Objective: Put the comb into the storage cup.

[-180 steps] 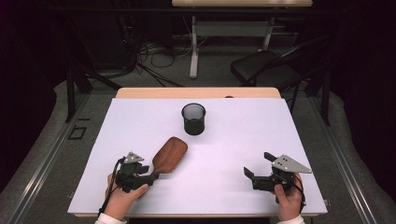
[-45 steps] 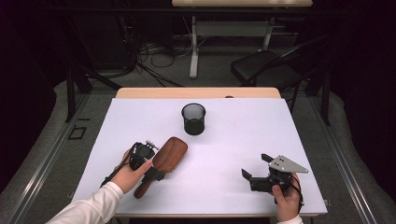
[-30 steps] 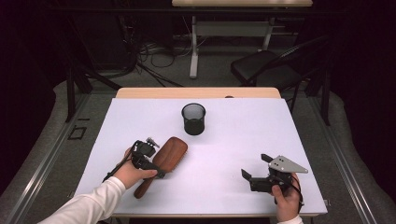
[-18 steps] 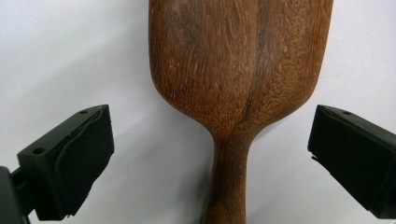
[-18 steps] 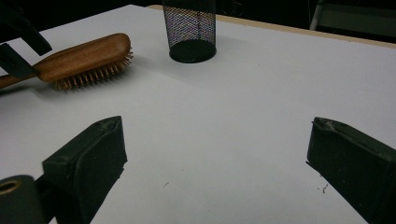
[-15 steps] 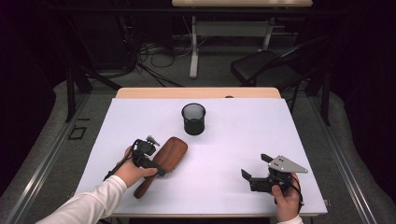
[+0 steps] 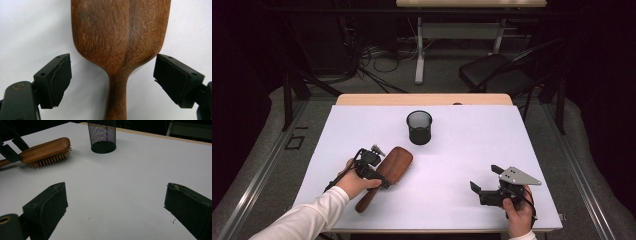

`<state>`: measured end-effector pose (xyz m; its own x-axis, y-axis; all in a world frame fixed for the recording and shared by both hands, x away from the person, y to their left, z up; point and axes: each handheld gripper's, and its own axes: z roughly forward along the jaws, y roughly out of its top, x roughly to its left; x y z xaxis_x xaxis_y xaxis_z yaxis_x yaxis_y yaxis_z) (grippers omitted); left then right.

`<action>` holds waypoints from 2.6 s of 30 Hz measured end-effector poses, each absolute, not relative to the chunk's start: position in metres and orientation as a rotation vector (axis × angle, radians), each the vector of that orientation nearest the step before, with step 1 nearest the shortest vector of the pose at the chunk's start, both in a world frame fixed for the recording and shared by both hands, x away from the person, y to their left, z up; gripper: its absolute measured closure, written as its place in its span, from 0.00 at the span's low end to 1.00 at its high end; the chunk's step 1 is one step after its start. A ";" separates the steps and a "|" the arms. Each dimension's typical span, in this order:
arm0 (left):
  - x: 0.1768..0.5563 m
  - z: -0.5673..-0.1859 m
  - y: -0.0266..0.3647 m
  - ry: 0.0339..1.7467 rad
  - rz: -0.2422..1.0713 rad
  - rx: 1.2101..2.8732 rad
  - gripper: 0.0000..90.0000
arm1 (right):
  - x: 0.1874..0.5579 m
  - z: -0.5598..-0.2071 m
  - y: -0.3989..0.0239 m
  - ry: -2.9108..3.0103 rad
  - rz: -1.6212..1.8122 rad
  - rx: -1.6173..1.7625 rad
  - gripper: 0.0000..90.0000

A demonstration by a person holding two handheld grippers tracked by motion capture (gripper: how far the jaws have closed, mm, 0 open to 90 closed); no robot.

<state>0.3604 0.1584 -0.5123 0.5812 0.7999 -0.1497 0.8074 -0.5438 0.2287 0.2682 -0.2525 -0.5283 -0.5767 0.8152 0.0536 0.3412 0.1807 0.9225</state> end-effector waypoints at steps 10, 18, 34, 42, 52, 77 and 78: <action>0.358 -0.511 0.153 1.292 -0.042 2.603 0.30 | 0.268 -0.528 -0.253 2.010 1.377 1.085 0.05; 0.355 -0.512 0.154 1.311 -0.064 2.628 0.47 | 0.268 -0.528 -0.252 2.009 1.381 1.084 0.05; 0.352 -0.520 0.150 1.365 -0.057 2.628 0.64 | 0.268 -0.528 -0.252 2.009 1.382 1.083 0.05; 0.351 -0.524 0.150 1.379 -0.047 2.628 0.72 | 0.268 -0.528 -0.252 2.010 1.382 1.083 0.05; 0.350 -0.524 0.149 1.384 -0.030 2.638 0.77 | 0.268 -0.528 -0.252 2.013 1.379 1.083 0.05; 0.347 -0.522 0.154 1.371 -0.056 2.598 0.81 | 0.268 -0.529 -0.252 2.019 1.376 1.082 0.05; 0.347 -0.521 0.155 1.376 -0.061 2.594 0.81 | 0.269 -0.529 -0.252 2.020 1.375 1.082 0.05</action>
